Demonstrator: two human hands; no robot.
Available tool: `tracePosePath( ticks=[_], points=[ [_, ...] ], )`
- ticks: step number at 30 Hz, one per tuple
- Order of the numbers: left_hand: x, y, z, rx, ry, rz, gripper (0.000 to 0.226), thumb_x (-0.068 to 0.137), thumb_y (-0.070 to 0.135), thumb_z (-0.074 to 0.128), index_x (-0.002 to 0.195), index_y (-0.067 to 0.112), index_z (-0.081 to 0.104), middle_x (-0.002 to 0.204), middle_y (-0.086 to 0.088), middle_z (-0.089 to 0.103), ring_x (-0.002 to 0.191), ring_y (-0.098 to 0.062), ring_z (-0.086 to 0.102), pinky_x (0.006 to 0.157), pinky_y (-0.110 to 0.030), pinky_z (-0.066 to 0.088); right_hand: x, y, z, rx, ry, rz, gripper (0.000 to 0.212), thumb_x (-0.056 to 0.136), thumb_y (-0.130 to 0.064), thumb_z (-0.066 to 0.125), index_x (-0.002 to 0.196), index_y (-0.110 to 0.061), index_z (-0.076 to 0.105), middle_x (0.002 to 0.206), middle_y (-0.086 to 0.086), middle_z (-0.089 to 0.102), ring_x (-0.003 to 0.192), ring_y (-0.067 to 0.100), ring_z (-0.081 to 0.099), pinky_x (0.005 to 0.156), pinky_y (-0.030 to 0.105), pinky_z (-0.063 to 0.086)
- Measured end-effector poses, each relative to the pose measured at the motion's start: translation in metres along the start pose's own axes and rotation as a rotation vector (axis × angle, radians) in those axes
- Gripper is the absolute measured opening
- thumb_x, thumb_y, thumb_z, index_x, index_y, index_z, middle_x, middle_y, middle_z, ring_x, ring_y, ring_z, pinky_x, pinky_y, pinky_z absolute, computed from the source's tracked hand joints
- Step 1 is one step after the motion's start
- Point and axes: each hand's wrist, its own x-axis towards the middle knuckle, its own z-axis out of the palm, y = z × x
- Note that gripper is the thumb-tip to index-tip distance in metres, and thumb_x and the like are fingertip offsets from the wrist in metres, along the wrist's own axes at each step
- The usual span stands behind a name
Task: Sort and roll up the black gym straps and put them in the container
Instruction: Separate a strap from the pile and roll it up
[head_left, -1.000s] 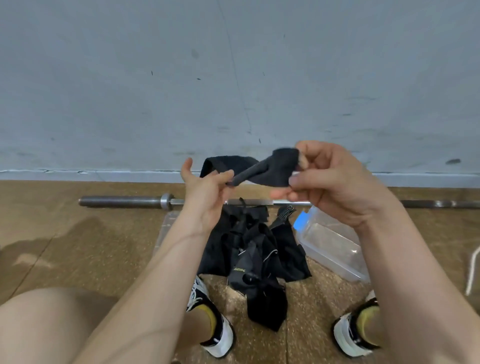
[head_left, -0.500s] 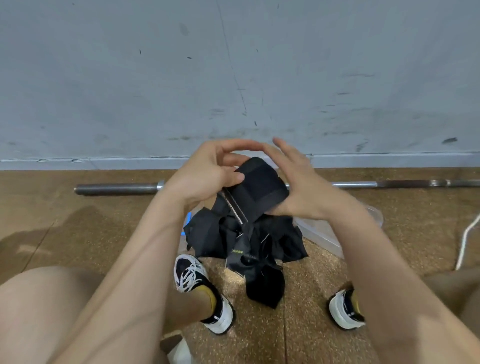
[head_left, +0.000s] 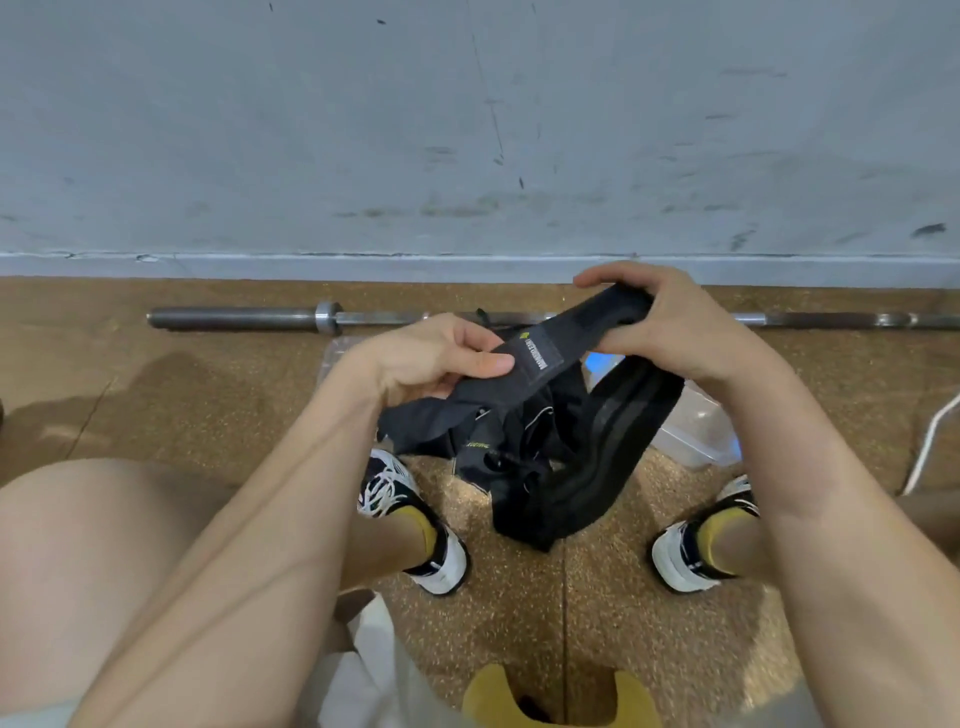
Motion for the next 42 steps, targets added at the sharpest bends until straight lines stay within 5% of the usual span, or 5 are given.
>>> tracePosePath(
  ticks=[6, 16, 24, 36, 42],
  points=[
    [0.014, -0.011, 0.0, 0.278, 0.0, 0.055, 0.029, 0.095, 0.0, 0.059, 0.122, 0.005, 0.066, 0.116, -0.018, 0.07, 0.098, -0.02, 0.068, 0.093, -0.031, 0.055, 0.001, 0.018, 0.0, -0.239, -0.609, 0.202, 0.049, 0.068, -0.062, 0.078, 0.107, -0.033, 0.069, 0.096, -0.018, 0.072, 0.096, 0.0, 0.064, 0.086, 0.012, 0.047],
    [0.092, -0.111, -0.021, -0.246, 0.894, -0.09, 0.012, 0.091, 0.013, 0.068, 0.093, 0.025, 0.066, 0.102, -0.003, 0.07, 0.098, -0.02, 0.063, 0.087, -0.034, 0.053, 0.028, 0.096, 0.077, -0.129, 0.033, 0.299, 0.011, 0.088, -0.024, 0.074, 0.085, -0.013, 0.07, 0.083, 0.003, 0.073, 0.083, 0.02, 0.069, 0.071, 0.03, 0.051],
    [0.12, -0.234, 0.01, -0.329, 0.657, -0.553, 0.078, 0.072, 0.013, 0.088, 0.138, 0.006, 0.049, 0.128, -0.005, 0.062, 0.12, -0.027, 0.058, 0.103, -0.036, 0.045, 0.04, 0.142, 0.095, -0.06, 0.098, 0.442, 0.028, 0.09, -0.021, 0.069, 0.117, -0.017, 0.062, 0.109, -0.002, 0.069, 0.103, 0.018, 0.065, 0.094, 0.045, 0.053],
    [0.107, -0.063, -0.021, -0.046, 0.492, 0.003, 0.075, 0.063, 0.002, 0.089, 0.126, 0.023, 0.053, 0.112, 0.0, 0.07, 0.104, -0.016, 0.068, 0.098, -0.038, 0.053, 0.054, 0.089, 0.066, 0.158, 0.207, 0.383, 0.028, 0.087, 0.0, 0.058, 0.078, -0.02, 0.075, 0.087, -0.008, 0.072, 0.088, 0.009, 0.063, 0.068, 0.007, 0.043],
    [0.051, 0.001, -0.007, -0.189, 0.404, 0.251, 0.077, 0.052, -0.012, 0.074, 0.12, 0.021, 0.056, 0.102, 0.002, 0.074, 0.1, -0.022, 0.068, 0.09, -0.038, 0.056, 0.047, 0.043, 0.029, 0.118, 0.0, 0.431, 0.057, 0.079, -0.061, 0.069, 0.096, -0.007, 0.076, 0.098, 0.009, 0.074, 0.099, 0.026, 0.069, 0.091, 0.035, 0.051]
  ],
)
